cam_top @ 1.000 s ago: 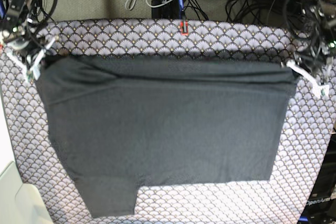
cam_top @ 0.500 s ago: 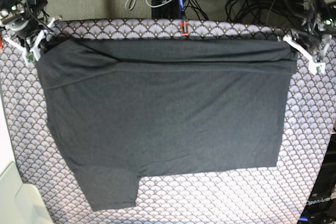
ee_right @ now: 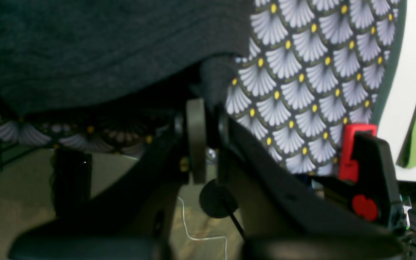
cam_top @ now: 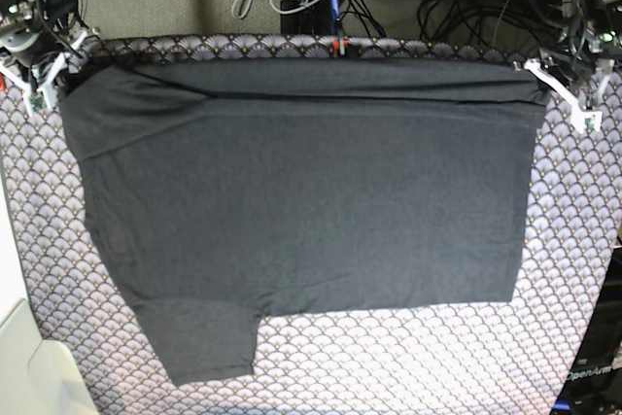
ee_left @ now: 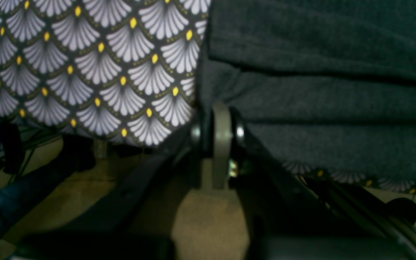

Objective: Fold the T-shirt properly
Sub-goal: 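Pull the folded edge back toward the arms with both grippers, then smooth the shirt flat and release the edge with both grippers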

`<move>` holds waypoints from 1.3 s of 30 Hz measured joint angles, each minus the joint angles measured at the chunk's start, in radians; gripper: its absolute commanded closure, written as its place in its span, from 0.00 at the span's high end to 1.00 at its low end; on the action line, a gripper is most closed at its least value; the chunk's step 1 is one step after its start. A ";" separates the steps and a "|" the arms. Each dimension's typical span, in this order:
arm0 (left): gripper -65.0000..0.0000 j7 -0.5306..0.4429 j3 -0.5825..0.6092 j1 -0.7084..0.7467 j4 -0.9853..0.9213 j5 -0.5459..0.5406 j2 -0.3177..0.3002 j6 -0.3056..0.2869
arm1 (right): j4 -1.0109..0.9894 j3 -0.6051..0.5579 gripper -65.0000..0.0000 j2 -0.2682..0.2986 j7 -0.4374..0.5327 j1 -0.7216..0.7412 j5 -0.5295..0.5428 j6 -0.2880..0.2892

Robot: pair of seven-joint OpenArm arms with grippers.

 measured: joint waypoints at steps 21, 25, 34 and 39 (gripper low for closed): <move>0.01 0.003 0.005 0.016 0.002 0.001 0.000 0.000 | -0.001 -0.002 0.00 -0.004 -0.001 -0.016 0.000 0.000; 0.01 0.089 0.003 -0.031 0.006 -0.003 0.000 -0.002 | 0.012 -0.013 0.00 0.022 -0.027 0.020 -0.010 0.003; 0.01 0.293 0.005 -0.288 0.011 -0.008 -0.025 0.001 | 0.026 -0.129 0.00 0.136 -0.211 0.232 0.001 0.005; 0.01 0.286 0.006 -0.281 0.011 -0.012 -0.031 0.000 | 0.026 -0.137 0.00 0.146 -0.216 0.226 0.002 0.004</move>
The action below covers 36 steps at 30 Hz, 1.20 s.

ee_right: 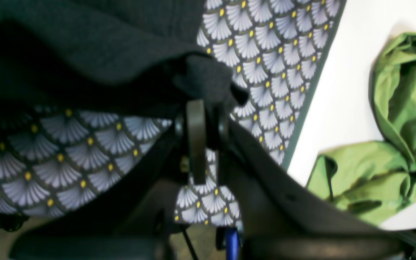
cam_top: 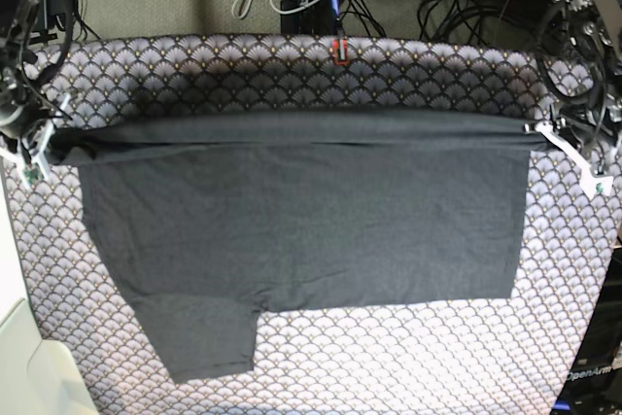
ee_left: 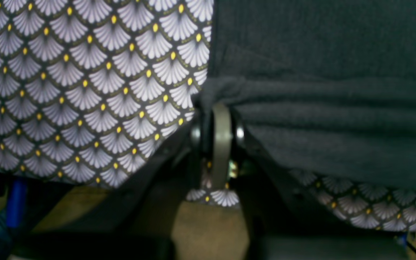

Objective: Fold the T-shirt properly
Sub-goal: 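Smooth the shirt flat and release the edge with both grippers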

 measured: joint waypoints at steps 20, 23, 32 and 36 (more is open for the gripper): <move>0.01 0.001 -0.003 0.092 -0.006 0.019 -0.003 -0.111 | 0.074 -0.021 0.00 -0.021 0.000 -0.089 -0.003 0.000; 0.01 0.001 -0.003 0.093 -0.006 0.019 -0.003 -0.111 | 0.077 -0.021 0.00 -0.021 -0.003 -0.096 -0.003 0.000; 0.01 -0.035 0.000 0.143 -0.014 0.016 -0.018 -0.115 | 0.071 -0.022 0.00 -0.029 -0.001 -0.187 -0.006 0.000; 0.01 -0.050 0.000 0.160 -0.014 0.016 -0.024 -0.115 | 0.071 -0.020 0.00 -0.043 0.001 -0.204 -0.003 0.000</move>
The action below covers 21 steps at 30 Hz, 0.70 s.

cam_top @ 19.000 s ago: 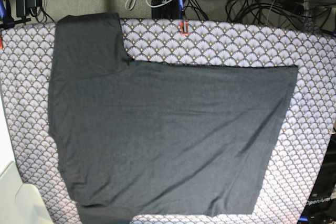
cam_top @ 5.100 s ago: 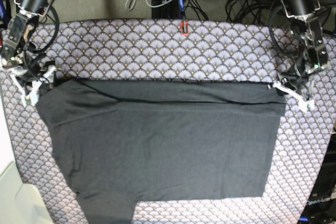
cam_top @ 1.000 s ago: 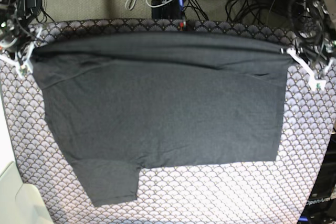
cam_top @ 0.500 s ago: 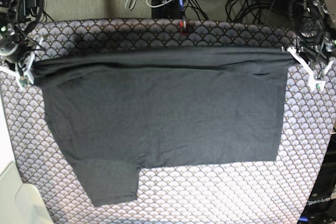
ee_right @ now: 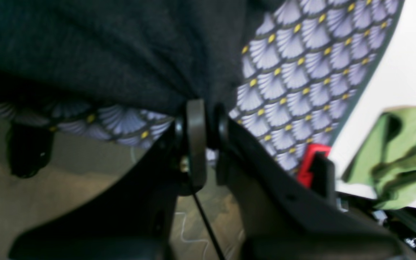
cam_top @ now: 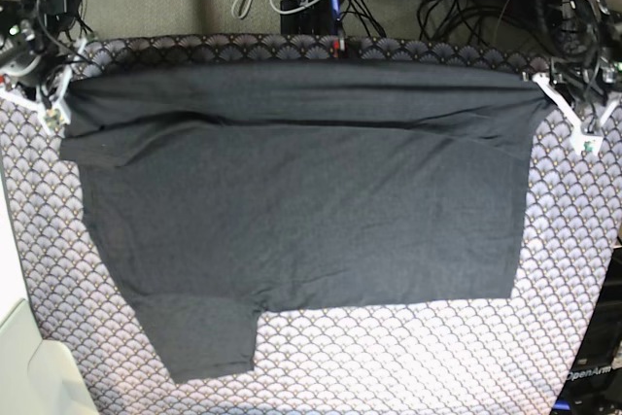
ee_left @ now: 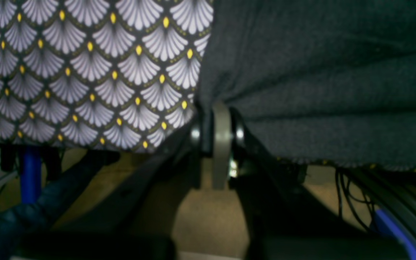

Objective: Fold the T-shirt properly
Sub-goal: 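Smooth the shirt flat and release the edge with both grippers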

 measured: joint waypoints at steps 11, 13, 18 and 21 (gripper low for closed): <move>0.01 0.001 0.051 -0.002 -0.037 0.001 -0.005 0.000 | -0.116 0.000 0.00 -0.005 0.003 0.005 0.001 0.000; 0.02 0.002 0.067 0.000 -0.037 0.006 -0.006 0.000 | -0.125 0.000 0.00 -0.005 0.005 0.006 0.001 0.000; 0.10 0.002 0.087 0.002 -0.037 0.008 -0.008 0.000 | -0.125 -0.001 0.00 -0.005 0.005 0.003 0.001 0.000; 0.31 -0.001 0.087 0.013 -0.037 0.008 -0.011 0.000 | -0.125 -0.001 0.00 -0.005 0.005 0.003 0.001 0.000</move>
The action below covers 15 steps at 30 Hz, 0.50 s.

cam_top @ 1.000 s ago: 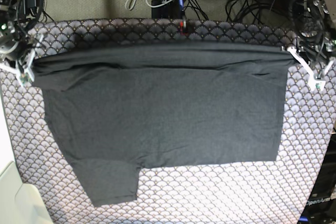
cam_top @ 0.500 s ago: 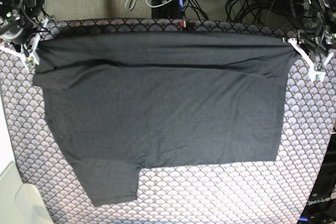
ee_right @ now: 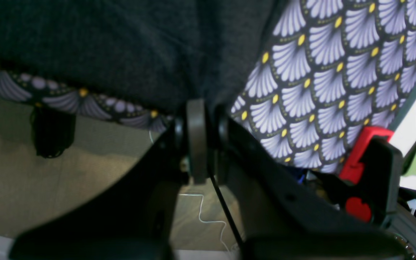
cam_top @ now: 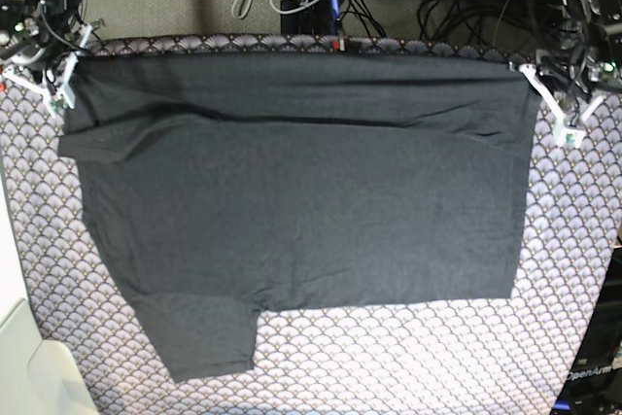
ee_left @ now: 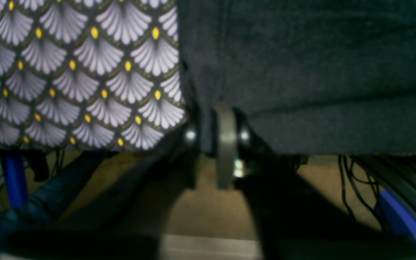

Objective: Fold the T-shirt properly
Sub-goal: 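Smooth the shirt flat and release the edge with both grippers, then raise both grippers away from the shirt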

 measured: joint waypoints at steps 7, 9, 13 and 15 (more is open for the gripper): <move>0.62 0.003 -0.005 0.023 0.004 0.002 0.000 0.000 | 0.003 -0.001 0.03 0.000 0.000 -0.003 0.000 0.000; 0.62 0.003 -0.006 0.024 0.004 0.004 0.000 0.000 | 0.003 -0.002 0.09 0.000 0.000 -0.003 0.000 0.000; 0.62 0.000 -0.006 0.025 0.009 0.004 0.000 0.000 | 0.003 -0.002 0.18 0.000 -0.001 -0.003 0.000 0.000; 0.62 0.003 -0.006 0.026 0.009 0.004 0.000 0.000 | 0.003 -0.002 0.22 0.000 -0.002 -0.003 -0.002 0.000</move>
